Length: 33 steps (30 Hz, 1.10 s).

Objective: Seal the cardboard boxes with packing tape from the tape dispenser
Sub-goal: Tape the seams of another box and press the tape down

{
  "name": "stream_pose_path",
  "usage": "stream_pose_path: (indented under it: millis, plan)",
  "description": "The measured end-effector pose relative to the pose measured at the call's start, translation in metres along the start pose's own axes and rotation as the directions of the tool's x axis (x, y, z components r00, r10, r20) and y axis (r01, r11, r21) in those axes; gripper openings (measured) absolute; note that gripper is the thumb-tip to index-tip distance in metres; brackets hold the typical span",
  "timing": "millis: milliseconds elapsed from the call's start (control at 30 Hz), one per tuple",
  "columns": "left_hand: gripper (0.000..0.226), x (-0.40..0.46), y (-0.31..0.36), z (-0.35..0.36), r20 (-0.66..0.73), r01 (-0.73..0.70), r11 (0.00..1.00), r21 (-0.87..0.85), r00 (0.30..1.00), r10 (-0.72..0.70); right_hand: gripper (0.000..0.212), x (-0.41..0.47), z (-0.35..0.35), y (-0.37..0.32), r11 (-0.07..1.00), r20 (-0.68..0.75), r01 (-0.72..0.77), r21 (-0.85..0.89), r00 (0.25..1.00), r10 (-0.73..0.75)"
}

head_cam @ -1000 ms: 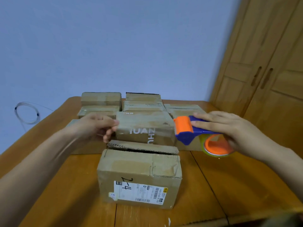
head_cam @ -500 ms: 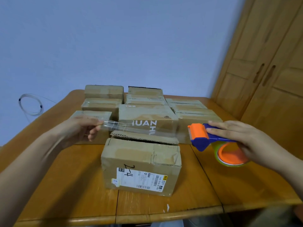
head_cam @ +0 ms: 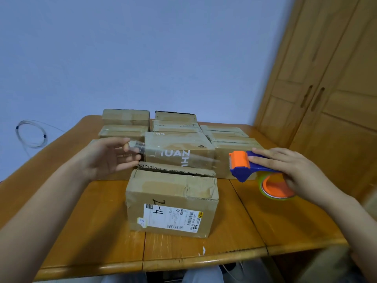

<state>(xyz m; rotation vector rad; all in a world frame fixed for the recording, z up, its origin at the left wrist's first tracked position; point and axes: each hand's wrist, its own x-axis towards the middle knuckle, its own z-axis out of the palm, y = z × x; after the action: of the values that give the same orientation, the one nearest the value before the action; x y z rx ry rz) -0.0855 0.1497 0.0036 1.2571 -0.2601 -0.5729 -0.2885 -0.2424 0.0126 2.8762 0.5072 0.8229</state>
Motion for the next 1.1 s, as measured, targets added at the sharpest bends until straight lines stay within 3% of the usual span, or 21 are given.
stream_pose_path:
  millis: [133, 300, 433, 567, 700, 833, 1000, 1100]
  plan:
    - [0.026, -0.003, -0.007, 0.005, 0.027, 0.047, 0.992, -0.116, 0.999, -0.044, 0.097, -0.005, -0.005, -0.003, 0.999, -0.025, 0.006, -0.032, 1.0, -0.007]
    - [0.029, -0.005, -0.022, 0.004, 0.08, 0.045, 0.991, -0.124, 0.996, -0.035, 0.099, -0.012, -0.002, -0.005, 0.997, -0.024, 0.011, -0.072, 1.0, -0.013]
    - [0.037, -0.012, -0.027, 0.003, 0.159, -0.04, 0.994, -0.103, 0.986, 0.056, 0.1, -0.015, 0.005, -0.007, 0.999, -0.013, -0.002, -0.045, 1.0, 0.002]
    - [0.052, -0.008, -0.036, -0.006, 0.12, -0.119, 0.969, -0.215, 0.982, 0.148, 0.098, -0.01, 0.012, -0.01, 0.997, -0.012, 0.019, -0.069, 1.0, -0.02]
    - [0.017, -0.005, -0.042, -0.006, 0.028, -0.164, 0.948, -0.272, 0.984, 0.178, 0.099, -0.009, 0.021, -0.01, 0.997, -0.021, 0.022, -0.075, 0.999, -0.024]
    - [0.027, -0.007, -0.045, -0.003, 0.012, -0.153, 0.949, -0.276, 0.987, 0.163, 0.105, -0.012, 0.037, -0.013, 0.997, 0.018, 0.001, -0.072, 1.0, 0.0]
    - [0.03, -0.009, -0.047, 0.0, 0.004, -0.128, 0.954, -0.272, 0.991, 0.134, 0.124, -0.024, 0.06, -0.018, 0.996, 0.07, -0.071, 0.056, 0.995, 0.067]
    - [0.029, -0.005, -0.047, -0.009, -0.004, -0.161, 0.981, -0.108, 0.987, 0.161, 0.121, -0.026, 0.062, -0.021, 0.992, 0.056, -0.093, 0.085, 0.995, 0.088]
